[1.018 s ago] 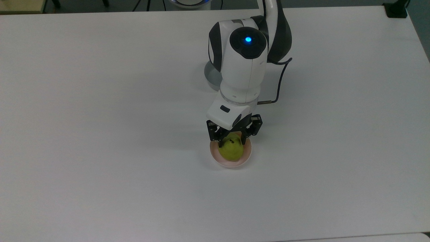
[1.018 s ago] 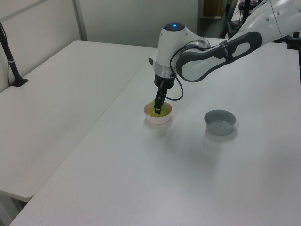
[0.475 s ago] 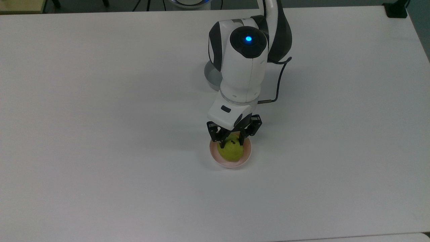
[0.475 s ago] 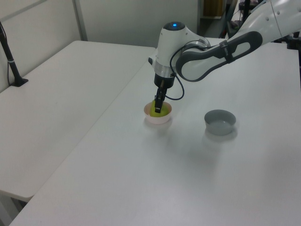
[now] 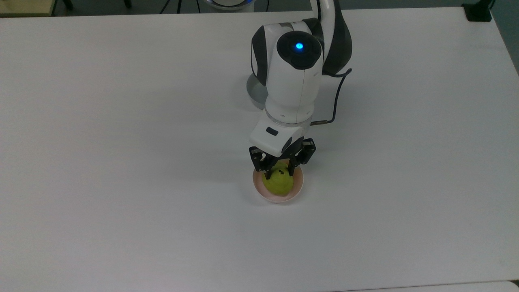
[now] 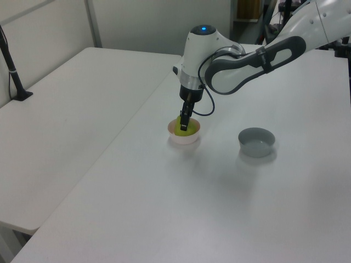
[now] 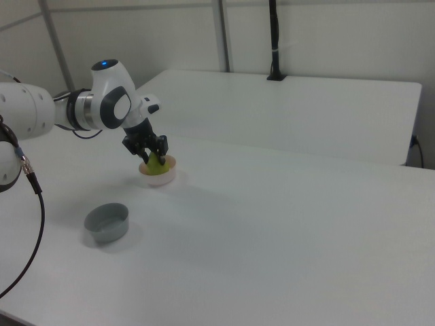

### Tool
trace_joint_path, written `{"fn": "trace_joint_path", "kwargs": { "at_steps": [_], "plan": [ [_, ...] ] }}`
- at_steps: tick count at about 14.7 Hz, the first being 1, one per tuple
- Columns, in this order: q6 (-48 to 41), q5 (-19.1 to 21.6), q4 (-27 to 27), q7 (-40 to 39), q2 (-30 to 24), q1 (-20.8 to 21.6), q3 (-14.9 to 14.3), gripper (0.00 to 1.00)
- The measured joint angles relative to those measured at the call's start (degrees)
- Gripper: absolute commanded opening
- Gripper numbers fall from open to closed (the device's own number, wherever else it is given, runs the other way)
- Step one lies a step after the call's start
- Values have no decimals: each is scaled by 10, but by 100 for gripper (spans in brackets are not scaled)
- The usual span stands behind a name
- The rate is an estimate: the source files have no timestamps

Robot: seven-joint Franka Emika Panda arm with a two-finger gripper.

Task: Pick up a pear from the bowl
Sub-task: 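Lift the pear up out of the pink bowl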

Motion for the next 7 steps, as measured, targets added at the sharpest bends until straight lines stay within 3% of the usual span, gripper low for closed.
{"fn": "trace_joint_path", "kwargs": {
  "at_steps": [7],
  "plan": [
    [0,1,8,0,-47,-1,0,31]
  ]
}}
